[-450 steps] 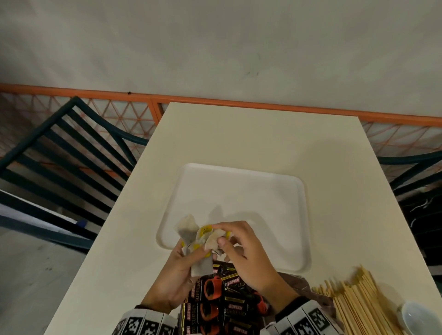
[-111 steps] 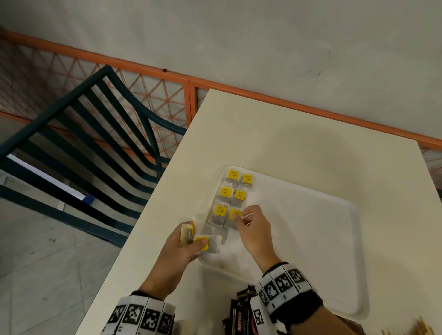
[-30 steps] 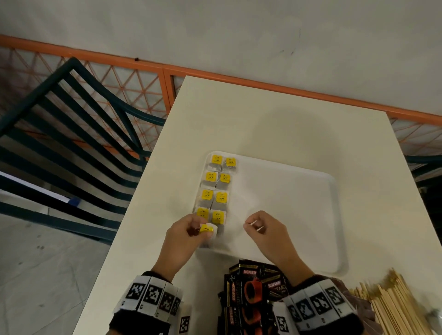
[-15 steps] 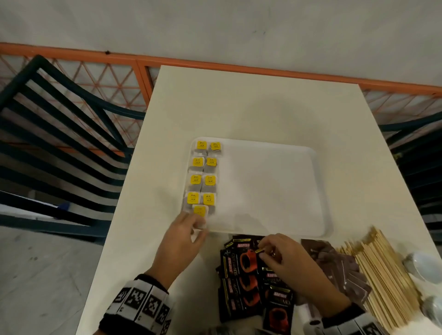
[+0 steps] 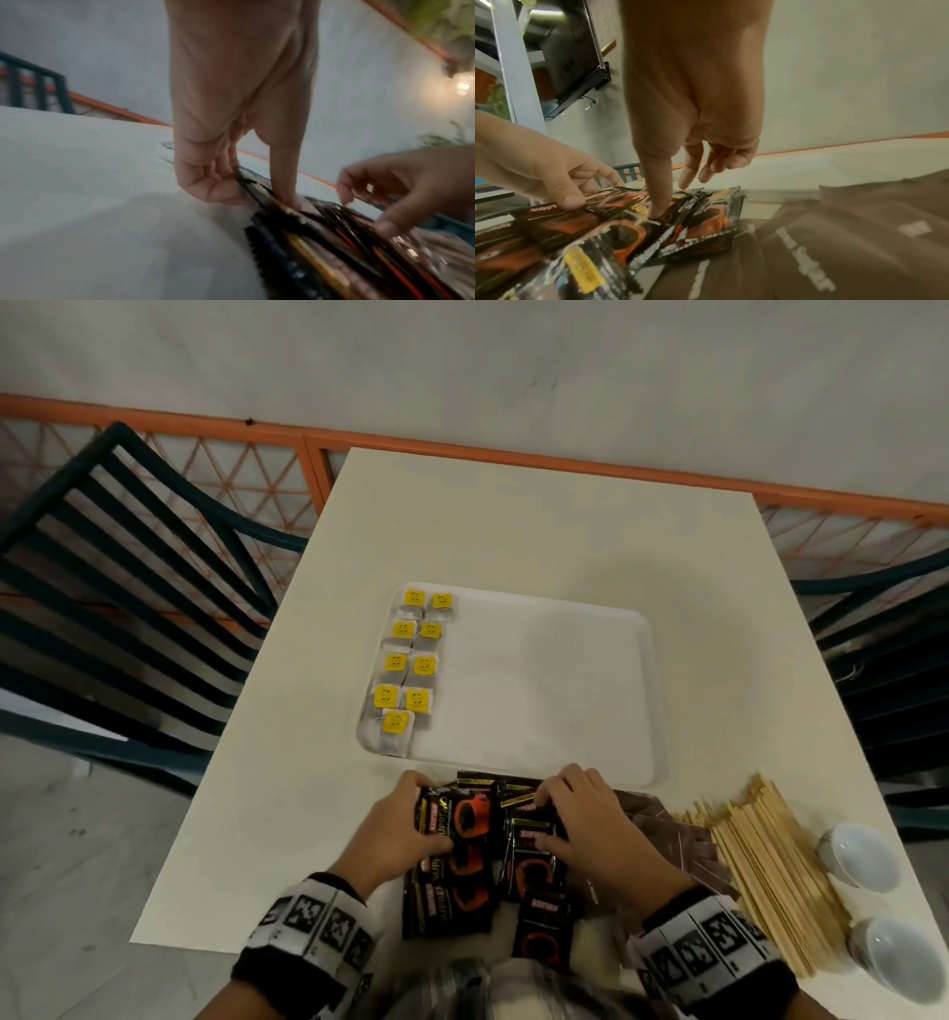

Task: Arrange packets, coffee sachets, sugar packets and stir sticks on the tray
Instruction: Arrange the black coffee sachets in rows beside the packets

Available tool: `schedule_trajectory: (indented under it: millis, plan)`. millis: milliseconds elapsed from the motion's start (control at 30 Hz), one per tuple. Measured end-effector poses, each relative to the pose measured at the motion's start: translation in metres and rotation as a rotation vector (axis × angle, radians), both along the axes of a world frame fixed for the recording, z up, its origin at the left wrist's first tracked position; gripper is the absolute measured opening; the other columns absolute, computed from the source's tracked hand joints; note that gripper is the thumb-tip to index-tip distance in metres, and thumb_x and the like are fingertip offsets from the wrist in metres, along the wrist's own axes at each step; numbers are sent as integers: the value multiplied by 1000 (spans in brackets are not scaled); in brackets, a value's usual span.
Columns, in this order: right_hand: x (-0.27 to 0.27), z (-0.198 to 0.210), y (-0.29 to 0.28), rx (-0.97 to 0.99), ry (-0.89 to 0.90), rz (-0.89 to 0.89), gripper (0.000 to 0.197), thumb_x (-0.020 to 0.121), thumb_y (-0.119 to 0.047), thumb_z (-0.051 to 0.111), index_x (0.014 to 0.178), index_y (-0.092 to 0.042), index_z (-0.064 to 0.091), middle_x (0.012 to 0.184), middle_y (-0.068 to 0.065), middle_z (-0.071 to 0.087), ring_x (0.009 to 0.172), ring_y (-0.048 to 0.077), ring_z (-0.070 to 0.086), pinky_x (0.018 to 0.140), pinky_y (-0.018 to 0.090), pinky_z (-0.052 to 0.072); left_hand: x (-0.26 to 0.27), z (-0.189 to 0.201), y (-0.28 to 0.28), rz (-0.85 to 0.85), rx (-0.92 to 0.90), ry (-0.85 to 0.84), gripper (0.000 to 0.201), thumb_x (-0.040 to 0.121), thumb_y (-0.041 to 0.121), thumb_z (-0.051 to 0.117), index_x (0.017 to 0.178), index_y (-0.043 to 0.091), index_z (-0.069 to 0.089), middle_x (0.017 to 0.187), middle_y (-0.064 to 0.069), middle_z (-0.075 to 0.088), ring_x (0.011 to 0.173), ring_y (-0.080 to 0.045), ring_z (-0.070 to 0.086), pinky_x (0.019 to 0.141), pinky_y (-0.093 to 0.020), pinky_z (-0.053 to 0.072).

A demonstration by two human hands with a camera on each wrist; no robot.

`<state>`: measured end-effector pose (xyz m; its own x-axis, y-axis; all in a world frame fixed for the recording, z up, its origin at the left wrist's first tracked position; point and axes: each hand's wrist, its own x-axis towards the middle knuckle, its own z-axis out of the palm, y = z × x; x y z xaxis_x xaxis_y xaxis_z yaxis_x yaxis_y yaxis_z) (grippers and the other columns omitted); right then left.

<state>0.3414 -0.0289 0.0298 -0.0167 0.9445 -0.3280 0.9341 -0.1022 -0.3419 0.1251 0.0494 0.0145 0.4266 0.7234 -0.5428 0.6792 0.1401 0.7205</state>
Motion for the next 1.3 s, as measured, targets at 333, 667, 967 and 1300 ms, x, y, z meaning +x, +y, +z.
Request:
schedule_trajectory:
  millis: [333, 667, 967, 1300]
  plan:
    - [-6, 27, 11, 26, 397, -1, 49, 85, -46, 59, 126, -27, 42, 112, -11, 44, 104, 3, 40, 84, 16, 35, -23, 28, 3, 303, -176, -373, 49, 71, -10, 71, 112, 12, 55, 89, -8, 71, 82, -19, 68, 73, -31, 57]
    - [-38, 47, 38, 31, 825, -92, 11, 83, -23, 68, 84, -25, 57, 77, -10, 62, 74, 6, 61, 73, 21, 49, -5, 55, -8, 395, -31, -577, 44, 70, -3, 74, 108, 12, 58, 94, -7, 68, 80, -16, 69, 68, -30, 56]
    - [-53, 65, 65, 281, 1210, -464, 31, 78, -9, 71, 99, -24, 54, 92, 10, 70, 85, 25, 69, 82, 47, 56, 2, 61, -9, 453, -165, -799, 74, 65, 55, 72, 128, 24, 47, 121, 2, 65, 112, -14, 61, 84, -29, 54]
    - [-91, 62, 61, 244, 832, 11, 47, 95, -29, 47, 137, -20, 28, 128, 0, 49, 119, 12, 47, 101, 27, 41, 9, 85, 2, 652, -175, -946, 30, 91, 15, 52, 119, 7, 56, 96, -9, 71, 90, -21, 70, 65, -29, 57]
